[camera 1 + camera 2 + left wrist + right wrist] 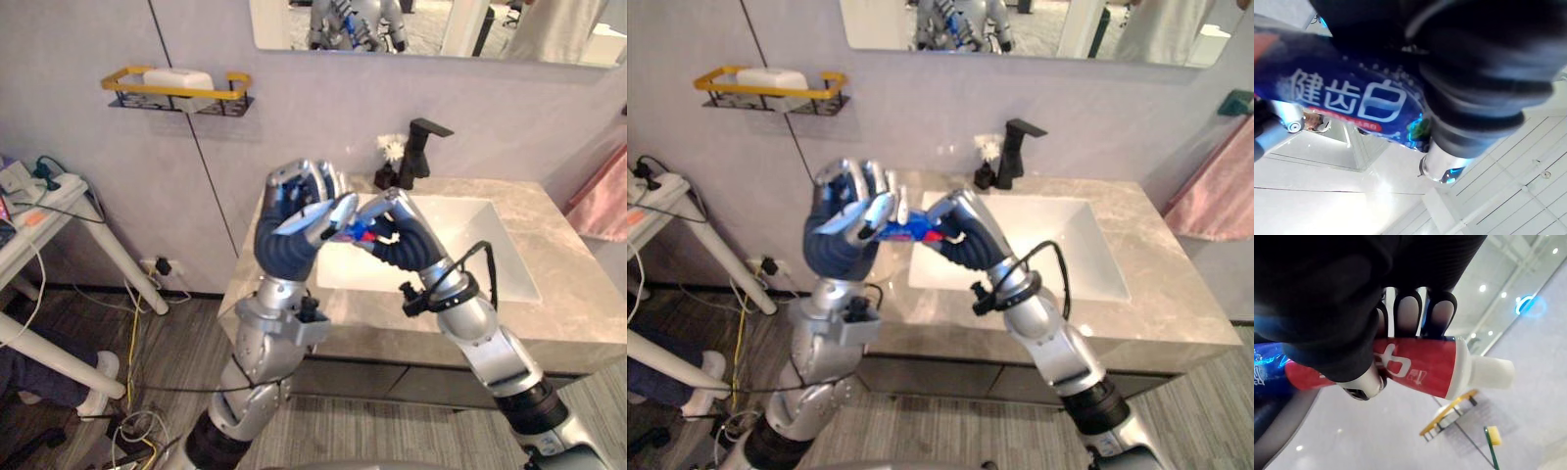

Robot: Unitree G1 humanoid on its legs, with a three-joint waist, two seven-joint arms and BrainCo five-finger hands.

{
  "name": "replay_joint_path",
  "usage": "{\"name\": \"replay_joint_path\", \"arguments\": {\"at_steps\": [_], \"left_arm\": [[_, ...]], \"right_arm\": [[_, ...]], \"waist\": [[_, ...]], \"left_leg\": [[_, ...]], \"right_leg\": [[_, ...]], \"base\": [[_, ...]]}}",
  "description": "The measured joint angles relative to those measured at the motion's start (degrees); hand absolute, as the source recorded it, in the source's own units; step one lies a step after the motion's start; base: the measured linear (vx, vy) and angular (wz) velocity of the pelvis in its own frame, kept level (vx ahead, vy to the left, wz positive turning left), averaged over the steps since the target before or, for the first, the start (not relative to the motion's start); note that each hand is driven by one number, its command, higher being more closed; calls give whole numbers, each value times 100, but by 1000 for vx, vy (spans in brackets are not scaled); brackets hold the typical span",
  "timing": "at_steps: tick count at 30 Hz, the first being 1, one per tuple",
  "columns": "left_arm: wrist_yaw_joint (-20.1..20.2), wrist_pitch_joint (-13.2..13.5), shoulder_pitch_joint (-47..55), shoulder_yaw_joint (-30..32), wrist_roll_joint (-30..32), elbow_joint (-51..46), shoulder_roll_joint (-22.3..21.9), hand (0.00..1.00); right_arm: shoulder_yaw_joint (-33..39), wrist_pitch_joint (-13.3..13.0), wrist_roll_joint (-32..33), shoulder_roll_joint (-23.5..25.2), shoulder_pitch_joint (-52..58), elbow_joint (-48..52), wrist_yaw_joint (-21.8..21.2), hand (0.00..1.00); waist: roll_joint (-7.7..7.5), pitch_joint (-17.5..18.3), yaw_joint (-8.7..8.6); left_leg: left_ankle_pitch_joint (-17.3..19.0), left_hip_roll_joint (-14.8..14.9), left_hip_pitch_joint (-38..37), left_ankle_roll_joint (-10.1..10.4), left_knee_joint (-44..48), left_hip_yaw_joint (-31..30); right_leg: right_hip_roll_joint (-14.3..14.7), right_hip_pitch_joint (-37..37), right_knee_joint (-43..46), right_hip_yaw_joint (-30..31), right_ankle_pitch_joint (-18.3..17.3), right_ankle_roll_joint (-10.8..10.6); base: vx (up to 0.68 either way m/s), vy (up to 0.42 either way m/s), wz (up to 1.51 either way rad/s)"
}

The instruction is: Organize washtable

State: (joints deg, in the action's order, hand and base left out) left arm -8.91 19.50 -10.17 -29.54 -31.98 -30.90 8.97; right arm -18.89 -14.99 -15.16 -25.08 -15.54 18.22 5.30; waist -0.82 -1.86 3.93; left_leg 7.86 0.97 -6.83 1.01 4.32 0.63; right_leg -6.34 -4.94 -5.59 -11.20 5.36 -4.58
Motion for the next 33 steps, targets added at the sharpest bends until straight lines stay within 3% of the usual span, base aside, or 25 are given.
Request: {"name": "replay_joint_path", "arguments": {"at_steps": [3,4,16,20,24,27,29,33], "left_arm": [[0,1,0,28,0,0,-9,100],[0,1,1,34,0,0,-17,100],[-18,0,-1,116,63,0,-88,100],[-13,-8,-1,165,88,1,-95,100],[8,-9,-17,414,124,-3,-108,100],[-33,-12,234,1230,129,2,-51,100],[-117,-8,307,1565,127,1,-49,100],[-108,-7,303,1722,142,-30,-50,100]], "right_arm": [[5,1,-6,21,0,0,1,100],[10,2,-8,35,0,0,1,0],[553,-47,-174,469,73,82,208,0],[1025,-236,-86,695,278,175,232,0],[1860,-333,493,1112,642,464,243,0],[3505,-318,1309,1414,765,538,740,0],[4079,-318,1522,1400,963,537,953,0],[4337,-234,1525,1417,1379,410,1077,0]], "waist": [[0,0,0],[0,0,-1],[-15,-9,-25],[-28,-18,-68],[-52,-37,-180],[-39,-75,-268],[-34,-116,-307],[-4,-136,-427]], "left_leg": [[0,4,-4,0,-28,49],[0,4,-5,0,-32,55],[1,6,-109,0,-121,138],[5,7,-142,-1,-151,210],[19,8,-140,-10,-154,285],[46,7,-145,-25,-149,384],[61,7,-155,-28,-148,421],[92,8,-168,-32,-149,513]], "right_leg": [[5,7,0,38,7,1],[5,7,0,41,7,1],[14,24,0,133,7,-1],[19,41,0,192,5,-3],[23,81,0,237,5,-6],[27,118,1,350,14,-20],[28,129,0,360,16,-23],[33,167,0,436,20,-29]], "base": [[-37,-10,-7],[-35,-9,-5],[-11,-4,-3],[-14,-2,-8],[-17,-6,-8],[-29,-7,-14],[-28,-9,-14],[-18,-10,-12]]}}
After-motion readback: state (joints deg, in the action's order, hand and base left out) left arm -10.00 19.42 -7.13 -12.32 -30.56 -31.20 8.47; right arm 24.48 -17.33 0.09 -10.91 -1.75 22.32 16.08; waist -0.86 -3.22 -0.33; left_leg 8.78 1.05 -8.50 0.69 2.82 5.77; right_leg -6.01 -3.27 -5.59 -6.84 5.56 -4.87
